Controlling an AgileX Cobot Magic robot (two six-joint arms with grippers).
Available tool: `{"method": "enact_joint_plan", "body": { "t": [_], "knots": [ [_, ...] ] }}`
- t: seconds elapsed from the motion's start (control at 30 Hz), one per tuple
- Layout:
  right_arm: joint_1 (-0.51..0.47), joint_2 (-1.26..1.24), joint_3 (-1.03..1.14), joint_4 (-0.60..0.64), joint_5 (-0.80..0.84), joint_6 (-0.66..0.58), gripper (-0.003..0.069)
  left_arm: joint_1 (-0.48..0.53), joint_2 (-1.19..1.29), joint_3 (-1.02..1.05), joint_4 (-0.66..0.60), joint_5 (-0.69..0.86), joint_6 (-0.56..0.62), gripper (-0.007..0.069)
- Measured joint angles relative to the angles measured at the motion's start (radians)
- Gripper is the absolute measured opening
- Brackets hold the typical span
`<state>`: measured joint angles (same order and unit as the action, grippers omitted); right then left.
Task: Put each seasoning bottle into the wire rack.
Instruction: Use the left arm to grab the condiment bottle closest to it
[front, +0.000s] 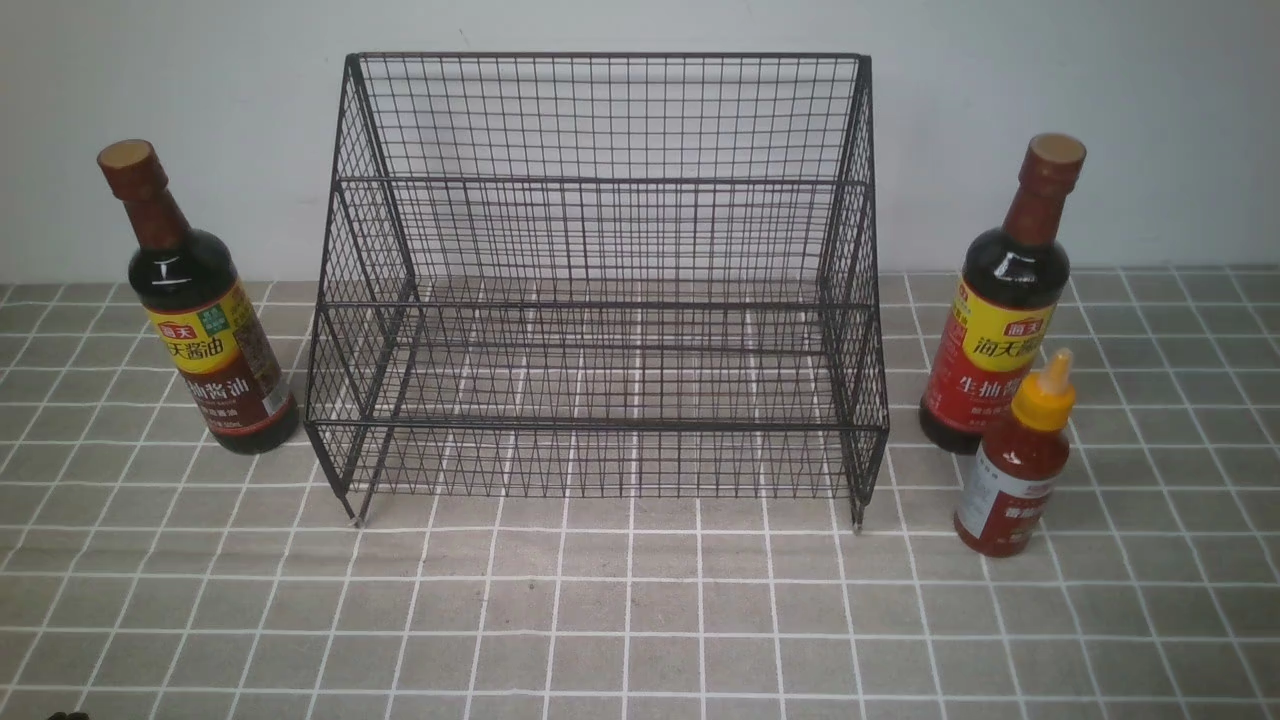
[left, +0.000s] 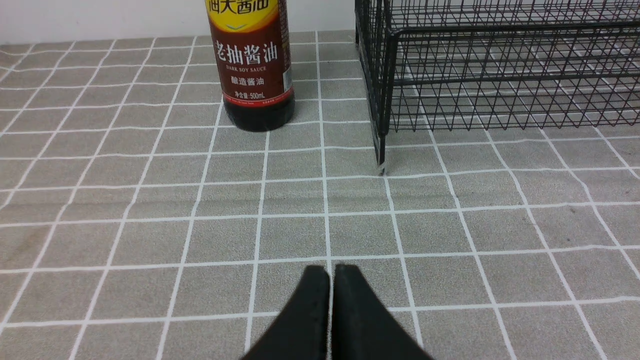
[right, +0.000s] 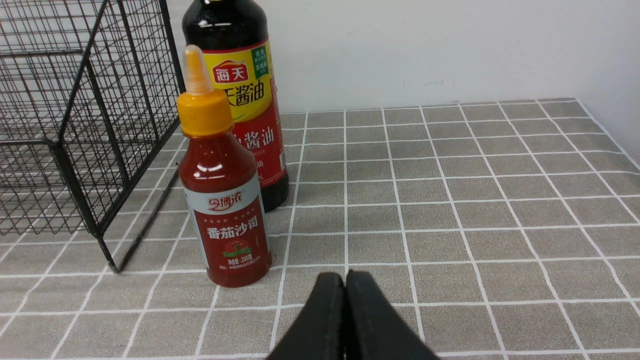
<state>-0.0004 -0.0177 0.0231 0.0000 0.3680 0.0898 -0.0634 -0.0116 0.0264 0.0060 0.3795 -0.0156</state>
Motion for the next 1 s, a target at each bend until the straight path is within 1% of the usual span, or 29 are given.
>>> {"method": "enact_joint_plan", "body": {
  "t": [0.8, 0.93, 1.0],
  "knots": [
    [0.0, 0.0, 0.0, 0.0, 0.0, 0.0, -0.0014, 0.0, 0.0, 0.0, 0.0, 0.0, 0.0, -0.0007],
    [0.0, 0.0, 0.0, 0.0, 0.0, 0.0, -0.0014, 0.0, 0.0, 0.0, 0.022, 0.0, 0.0, -0.0007],
    [0.0, 0.0, 0.0, 0.0, 0.0, 0.0, -0.0014, 0.0, 0.0, 0.002, 0.024, -0.024, -0.01, -0.0007]
  ]
}}
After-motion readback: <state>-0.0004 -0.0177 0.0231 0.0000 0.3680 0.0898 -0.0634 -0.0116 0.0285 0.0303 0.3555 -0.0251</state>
